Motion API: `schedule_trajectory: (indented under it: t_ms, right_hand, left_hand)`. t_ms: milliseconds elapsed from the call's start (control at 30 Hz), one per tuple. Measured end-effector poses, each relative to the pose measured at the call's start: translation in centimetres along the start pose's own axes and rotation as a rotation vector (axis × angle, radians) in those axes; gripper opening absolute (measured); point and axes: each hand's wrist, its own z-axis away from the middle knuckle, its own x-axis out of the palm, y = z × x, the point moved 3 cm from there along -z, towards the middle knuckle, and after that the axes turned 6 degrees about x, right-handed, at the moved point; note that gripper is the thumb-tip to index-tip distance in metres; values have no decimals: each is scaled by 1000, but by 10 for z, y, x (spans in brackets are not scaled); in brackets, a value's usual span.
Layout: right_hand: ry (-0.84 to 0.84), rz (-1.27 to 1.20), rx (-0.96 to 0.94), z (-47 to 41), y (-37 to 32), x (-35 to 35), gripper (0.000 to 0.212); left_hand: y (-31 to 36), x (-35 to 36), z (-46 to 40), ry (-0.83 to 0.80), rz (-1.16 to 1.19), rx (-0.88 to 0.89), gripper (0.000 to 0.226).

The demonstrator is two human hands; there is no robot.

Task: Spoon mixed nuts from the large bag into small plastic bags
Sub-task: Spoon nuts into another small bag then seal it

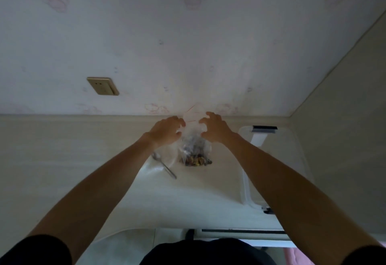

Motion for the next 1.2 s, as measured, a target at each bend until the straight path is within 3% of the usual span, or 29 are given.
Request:
schedule_trajectory:
  t_ms: [133, 300, 633, 767, 967, 1200]
  right_hand:
    - [75, 53, -27, 20, 1, -4, 32]
    - [135, 23, -83, 66, 11, -3, 26]
    - [146, -200, -38, 142, 32, 10, 24]
    - [163, -209, -19, 159, 35, 19, 18]
    - [-6, -160, -55, 157, 12, 38, 28]
    - [147, -190, -152, 143, -29, 42, 17]
  left_hand:
    - [6, -7, 12, 89, -156, 131, 16]
    - [7, -5, 42, 151, -110, 198, 14]
    - [23, 35, 96, 289, 700, 57, 25]
    - [31, 56, 110, 352, 820, 5, 27]
    - [40, 75, 121, 350, 1144, -73, 38]
    - [33, 79, 131, 346, 1249, -158, 35]
